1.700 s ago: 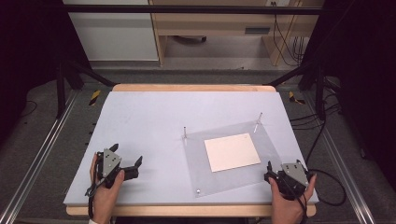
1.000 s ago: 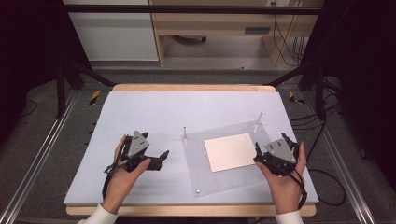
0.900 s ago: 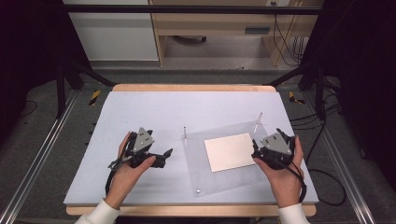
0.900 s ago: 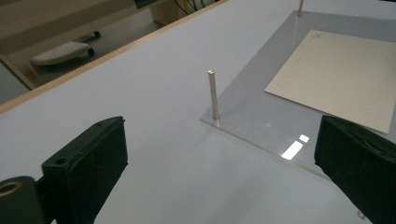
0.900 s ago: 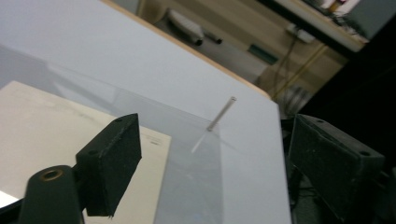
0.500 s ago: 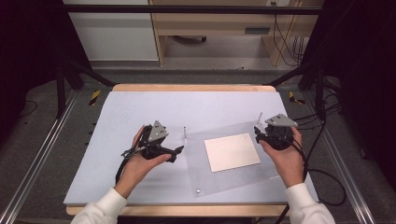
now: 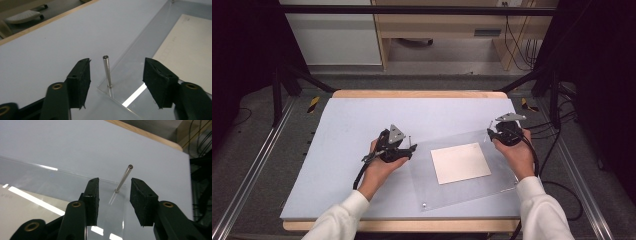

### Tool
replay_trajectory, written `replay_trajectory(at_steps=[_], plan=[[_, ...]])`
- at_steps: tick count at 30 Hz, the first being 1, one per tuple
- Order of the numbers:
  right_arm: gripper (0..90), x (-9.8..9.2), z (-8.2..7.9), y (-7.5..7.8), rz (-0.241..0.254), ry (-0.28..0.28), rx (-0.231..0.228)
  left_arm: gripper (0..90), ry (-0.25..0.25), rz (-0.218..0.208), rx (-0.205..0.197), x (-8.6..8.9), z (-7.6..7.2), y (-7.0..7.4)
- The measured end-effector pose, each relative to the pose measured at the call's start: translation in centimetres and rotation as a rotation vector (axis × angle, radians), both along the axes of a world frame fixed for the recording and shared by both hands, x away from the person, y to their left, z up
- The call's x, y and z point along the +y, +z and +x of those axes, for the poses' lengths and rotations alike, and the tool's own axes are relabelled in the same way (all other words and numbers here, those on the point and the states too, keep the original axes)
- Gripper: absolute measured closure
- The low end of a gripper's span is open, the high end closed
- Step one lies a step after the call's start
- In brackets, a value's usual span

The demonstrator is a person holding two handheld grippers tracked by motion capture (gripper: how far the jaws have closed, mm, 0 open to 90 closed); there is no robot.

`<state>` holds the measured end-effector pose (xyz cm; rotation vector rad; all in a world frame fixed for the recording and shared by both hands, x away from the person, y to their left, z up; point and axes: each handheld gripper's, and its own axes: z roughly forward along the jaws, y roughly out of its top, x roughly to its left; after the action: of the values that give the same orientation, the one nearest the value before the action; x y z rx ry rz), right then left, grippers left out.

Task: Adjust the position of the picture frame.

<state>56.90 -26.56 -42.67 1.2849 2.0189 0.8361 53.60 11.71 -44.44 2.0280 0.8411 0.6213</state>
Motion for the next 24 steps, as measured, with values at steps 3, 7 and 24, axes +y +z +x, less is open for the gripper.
replay_trajectory(at_steps=[3,7,24], plan=[[63.2,-0.3,1.6,-0.9,-0.001,-0.019,0.020,50.8,0.034,-0.009,-0.016,0.1,0.2,-0.6],[61.3,-0.6,3.3,-2.0,0.033,-0.043,0.045,53.1,0.056,-0.048,0.007,0.5,0.3,-1.5],[77.8,-0.6,4.6,-3.2,0.066,-0.063,0.110,54.3,0.087,-0.026,0.003,-0.2,-0.4,-2.7]])
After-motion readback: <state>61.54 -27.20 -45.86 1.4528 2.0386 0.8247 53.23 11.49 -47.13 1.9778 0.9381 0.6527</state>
